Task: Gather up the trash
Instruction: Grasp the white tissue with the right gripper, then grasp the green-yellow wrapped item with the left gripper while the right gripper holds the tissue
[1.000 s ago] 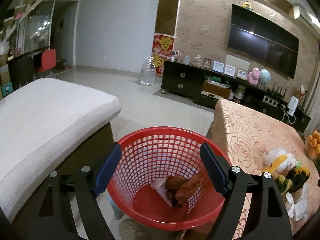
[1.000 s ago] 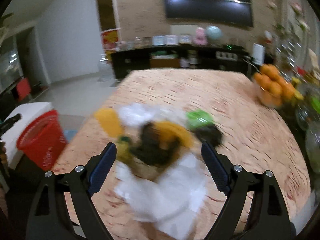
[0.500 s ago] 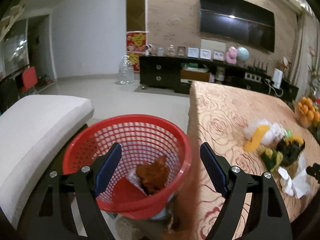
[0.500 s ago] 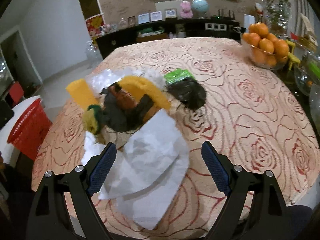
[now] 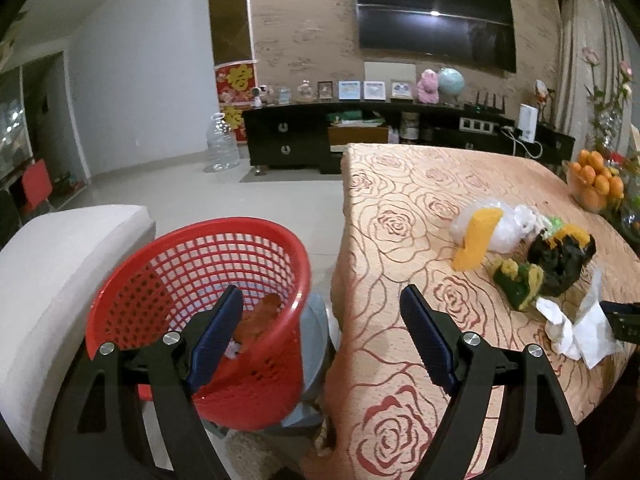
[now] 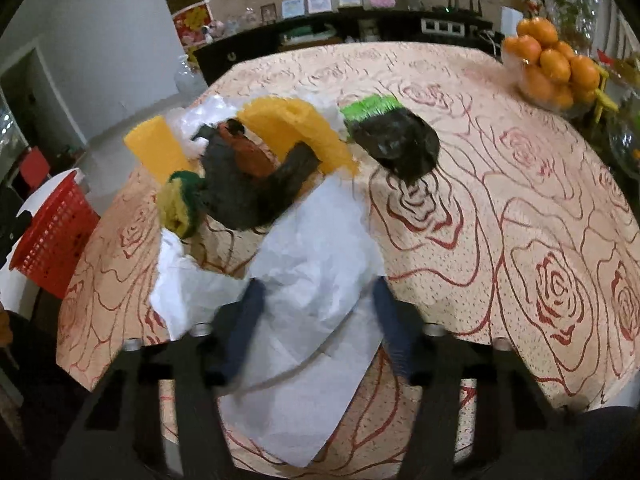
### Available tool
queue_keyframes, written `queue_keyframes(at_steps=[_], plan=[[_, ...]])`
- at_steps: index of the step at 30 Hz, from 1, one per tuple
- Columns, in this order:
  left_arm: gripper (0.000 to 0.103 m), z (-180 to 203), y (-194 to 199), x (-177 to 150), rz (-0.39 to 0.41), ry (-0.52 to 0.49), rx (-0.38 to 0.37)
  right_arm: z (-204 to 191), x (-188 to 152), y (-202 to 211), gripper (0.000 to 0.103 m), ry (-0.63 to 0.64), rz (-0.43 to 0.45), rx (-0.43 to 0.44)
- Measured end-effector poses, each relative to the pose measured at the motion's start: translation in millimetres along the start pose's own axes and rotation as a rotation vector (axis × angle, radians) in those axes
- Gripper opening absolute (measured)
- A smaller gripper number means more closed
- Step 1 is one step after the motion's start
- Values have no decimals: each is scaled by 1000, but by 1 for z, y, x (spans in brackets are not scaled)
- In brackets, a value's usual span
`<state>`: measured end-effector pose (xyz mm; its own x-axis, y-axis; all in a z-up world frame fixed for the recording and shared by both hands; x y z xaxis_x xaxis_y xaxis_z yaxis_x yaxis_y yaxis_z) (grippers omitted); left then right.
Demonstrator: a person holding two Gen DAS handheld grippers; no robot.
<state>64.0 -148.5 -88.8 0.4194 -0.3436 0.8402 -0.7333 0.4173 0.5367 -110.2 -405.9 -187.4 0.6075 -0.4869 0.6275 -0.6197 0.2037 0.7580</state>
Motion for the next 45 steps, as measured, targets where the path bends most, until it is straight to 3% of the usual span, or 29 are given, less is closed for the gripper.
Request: queue_keyframes(at_steps=[4, 6, 16, 28, 33, 38, 42, 45], plan=[[78, 11, -2, -2, -6, -18, -19, 1, 2, 3, 19, 16, 17, 5], [78, 19, -3, -3, -12, -26, -38, 2, 3, 6, 17, 19, 30, -6], [78, 62, -17, 2, -58, -62, -158, 34, 9, 17, 16, -79, 84, -78], [78, 151, -51, 8, -122, -160, -319, 44, 10, 20, 16, -108, 89, -62], [78, 169, -69, 9, -161, -127, -358, 46, 10, 21, 16, -120, 85, -49], [76, 185, -82, 2, -170, -170, -360, 50, 9, 21, 16, -137, 84, -35], [42, 186, -94, -5, -220, -150, -378, 51, 9, 22, 16, -145, 83, -24], [40, 182, -98, -7, -224, -126, -393, 51, 8, 23, 16, -148, 82, -20]])
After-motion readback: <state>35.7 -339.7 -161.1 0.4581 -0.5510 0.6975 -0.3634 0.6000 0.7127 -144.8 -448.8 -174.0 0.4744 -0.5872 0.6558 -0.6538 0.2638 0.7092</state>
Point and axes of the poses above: each gripper's, at about its wrist camera, not at the fingertips, and y roughly against the way its jaws point, z to its right, x to its top, the point moved 3 cm from there along -y, roughly the way its jaws point, and after that the axes turned 2 degrees about z, right-handed, at the moved point
